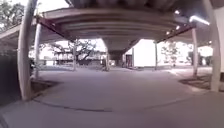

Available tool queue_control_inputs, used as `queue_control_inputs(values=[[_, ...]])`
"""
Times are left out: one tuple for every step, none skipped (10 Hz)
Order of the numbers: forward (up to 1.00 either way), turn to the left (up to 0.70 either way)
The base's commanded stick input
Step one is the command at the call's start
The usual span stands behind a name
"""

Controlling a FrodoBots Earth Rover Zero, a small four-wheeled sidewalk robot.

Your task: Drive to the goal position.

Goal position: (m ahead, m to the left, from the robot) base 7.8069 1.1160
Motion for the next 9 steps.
queue_control_inputs(values=[[0.7,0.0],[0.7,0.0],[0.7,0.0],[0.7,0.0],[0.31,0.0],[0.0,0.0],[0.0,0.0],[0.58,0.0],[0.7,0.0]])
